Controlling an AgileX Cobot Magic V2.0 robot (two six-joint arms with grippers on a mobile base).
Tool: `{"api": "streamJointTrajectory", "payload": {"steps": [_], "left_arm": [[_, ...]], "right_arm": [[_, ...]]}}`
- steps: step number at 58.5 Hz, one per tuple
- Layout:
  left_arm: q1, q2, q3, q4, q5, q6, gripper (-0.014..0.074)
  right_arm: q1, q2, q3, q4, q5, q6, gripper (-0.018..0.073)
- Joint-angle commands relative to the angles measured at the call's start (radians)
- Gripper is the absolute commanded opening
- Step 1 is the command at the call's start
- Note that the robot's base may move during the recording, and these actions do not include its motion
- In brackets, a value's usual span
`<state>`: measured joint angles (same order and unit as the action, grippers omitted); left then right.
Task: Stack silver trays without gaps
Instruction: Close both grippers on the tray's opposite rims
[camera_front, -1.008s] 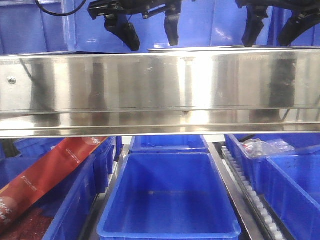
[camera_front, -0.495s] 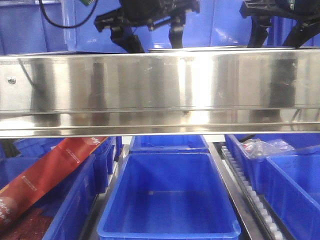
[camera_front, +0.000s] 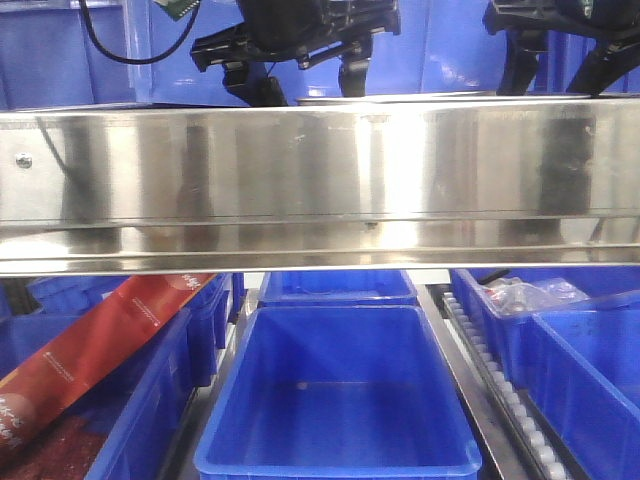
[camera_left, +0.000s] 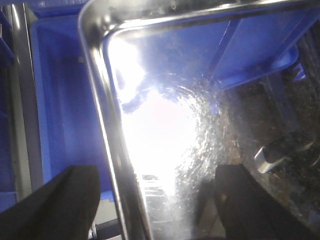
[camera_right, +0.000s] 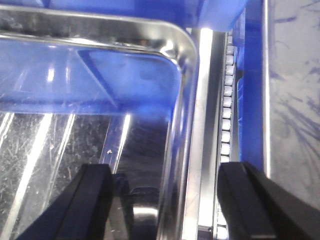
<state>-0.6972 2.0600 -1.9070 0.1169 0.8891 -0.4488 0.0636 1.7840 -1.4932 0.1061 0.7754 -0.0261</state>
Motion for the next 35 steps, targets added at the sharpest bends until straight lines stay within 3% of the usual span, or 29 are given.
{"api": "streamJointTrajectory", "payload": {"steps": [1, 11, 24, 31, 35], "left_arm": [[-0.005, -0.001, -0.006, -0.008, -0.014, -0.009, 0.0388], [-0.005, -0.001, -0.006, -0.010, -0.014, -0.009, 0.0388], [-0.005, -0.001, -0.006, -0.010, -0.015, -0.009, 0.0368], [-0.005, -0.001, -0.006, -0.010, -0.016, -0.009, 0.0202], [-0.005, -0.001, -0.006, -0.010, -0.016, -0.009, -0.0010]], "right_arm": [[-0.004, 0.008, -0.010, -0.007, -0.014, 0.000, 0.0340], [-0.004, 0.024, -0.010, -0.006, 0.004, 0.000, 0.0329], [-0.004, 0.024, -0.010, -0.006, 0.002, 0.000, 0.0187], [-0.004, 0.024, -0.010, -0.006, 0.002, 0.000, 0.0091], [-0.004, 0.024, -0.010, -0.006, 0.002, 0.000, 0.0000]]}}
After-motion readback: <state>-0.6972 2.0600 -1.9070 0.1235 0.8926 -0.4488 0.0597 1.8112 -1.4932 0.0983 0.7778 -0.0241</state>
